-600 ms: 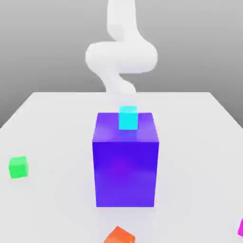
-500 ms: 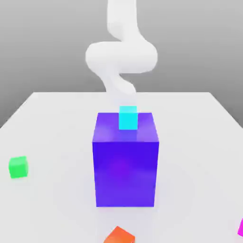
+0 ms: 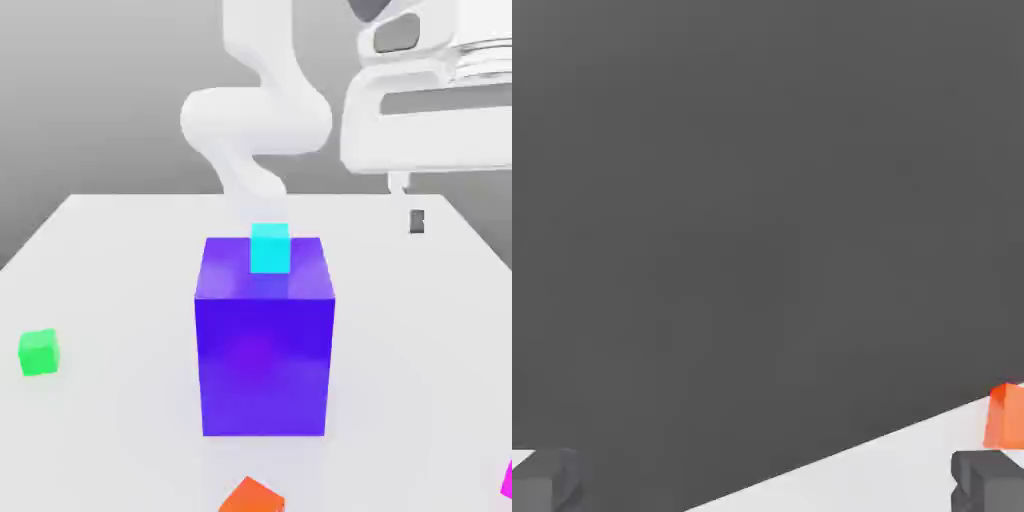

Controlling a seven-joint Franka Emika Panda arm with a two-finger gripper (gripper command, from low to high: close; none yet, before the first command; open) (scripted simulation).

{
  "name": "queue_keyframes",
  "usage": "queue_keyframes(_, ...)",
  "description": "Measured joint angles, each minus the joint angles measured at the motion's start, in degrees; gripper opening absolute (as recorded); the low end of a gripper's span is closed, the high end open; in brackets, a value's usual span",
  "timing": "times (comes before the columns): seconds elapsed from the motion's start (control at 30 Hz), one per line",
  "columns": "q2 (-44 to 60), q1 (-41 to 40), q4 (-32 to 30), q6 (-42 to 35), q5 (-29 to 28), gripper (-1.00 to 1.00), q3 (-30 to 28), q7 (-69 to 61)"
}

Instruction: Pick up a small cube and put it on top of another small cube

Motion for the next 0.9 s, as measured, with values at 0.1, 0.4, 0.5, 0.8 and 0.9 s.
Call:
queue_keyframes(0.1,6.6,2.6,0.8,1.1,-3.5,0.00,0.8,8.8)
queue_keyframes(0.4,25.7,13.0,3.1,4.9,-9.3,0.00,-1.4,31.8)
queue_keyframes(0.5,31.9,16.3,4.2,7.7,-10.8,0.00,-3.3,36.7)
queue_keyframes(0.8,38.3,19.2,5.8,12.4,-13.6,-1.00,-6.6,39.1)
queue_keyframes(0.9,34.6,17.9,4.8,9.7,-11.7,-1.00,-4.8,37.8)
